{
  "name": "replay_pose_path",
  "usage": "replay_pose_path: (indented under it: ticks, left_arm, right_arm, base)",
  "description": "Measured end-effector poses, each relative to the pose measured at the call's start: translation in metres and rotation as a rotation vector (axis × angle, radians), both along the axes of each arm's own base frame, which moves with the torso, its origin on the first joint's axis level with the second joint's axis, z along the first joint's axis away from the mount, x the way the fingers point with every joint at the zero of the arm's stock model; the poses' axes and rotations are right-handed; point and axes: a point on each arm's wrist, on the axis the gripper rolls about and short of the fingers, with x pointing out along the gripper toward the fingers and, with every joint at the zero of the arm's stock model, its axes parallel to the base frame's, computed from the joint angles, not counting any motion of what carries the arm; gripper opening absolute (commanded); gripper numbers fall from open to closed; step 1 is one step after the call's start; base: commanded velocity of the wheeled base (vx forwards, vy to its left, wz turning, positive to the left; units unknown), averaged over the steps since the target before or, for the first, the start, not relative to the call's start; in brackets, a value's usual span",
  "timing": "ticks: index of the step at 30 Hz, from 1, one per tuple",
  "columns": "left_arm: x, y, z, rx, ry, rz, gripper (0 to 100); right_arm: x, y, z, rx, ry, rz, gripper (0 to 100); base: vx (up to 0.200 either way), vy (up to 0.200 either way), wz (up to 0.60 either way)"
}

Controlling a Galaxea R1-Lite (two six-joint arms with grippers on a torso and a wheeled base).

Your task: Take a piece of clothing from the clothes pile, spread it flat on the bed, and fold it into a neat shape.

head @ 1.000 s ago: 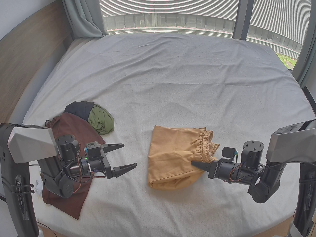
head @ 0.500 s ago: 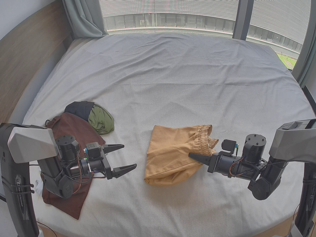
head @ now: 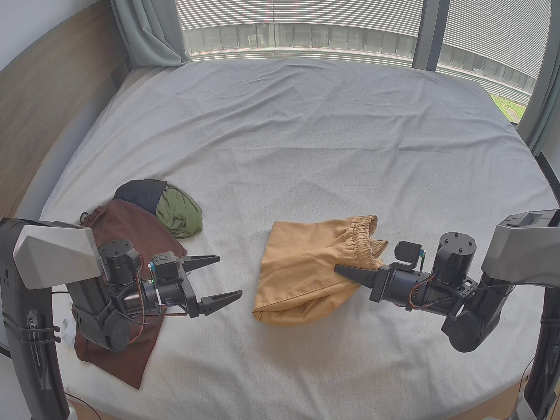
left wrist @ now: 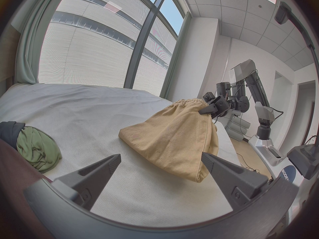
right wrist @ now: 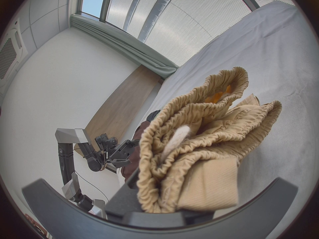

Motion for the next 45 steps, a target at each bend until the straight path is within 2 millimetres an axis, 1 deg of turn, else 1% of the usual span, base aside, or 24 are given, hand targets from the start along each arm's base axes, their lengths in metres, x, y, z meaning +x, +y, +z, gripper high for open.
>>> replay_pose_path:
  ticks: [15,28,38,45]
  left_arm:
    - [0.000,0.000,0.000,0.000,0.001,-0.001,100]
    - [0.000,0.000,0.000,0.000,0.001,0.000,100]
    - [0.000,0.000,0.001,0.000,-0.001,0.000,100]
    - [0.000,0.000,0.001,0.000,-0.002,0.000,100]
  right_arm:
    - [0.010,0.004,0.021,0.042,-0.087,0.046,0]
    - [0.029,0.008,0.041,0.086,-0.185,0.086,0]
    - [0.045,0.006,0.045,0.101,-0.229,0.120,0]
    - [0.055,0.009,0.043,0.107,-0.249,0.126,0]
  base:
    - [0.000,0.000,0.00]
    - [0.000,0.000,0.00]
    - [0.000,0.000,0.00]
    - [0.000,0.000,0.00]
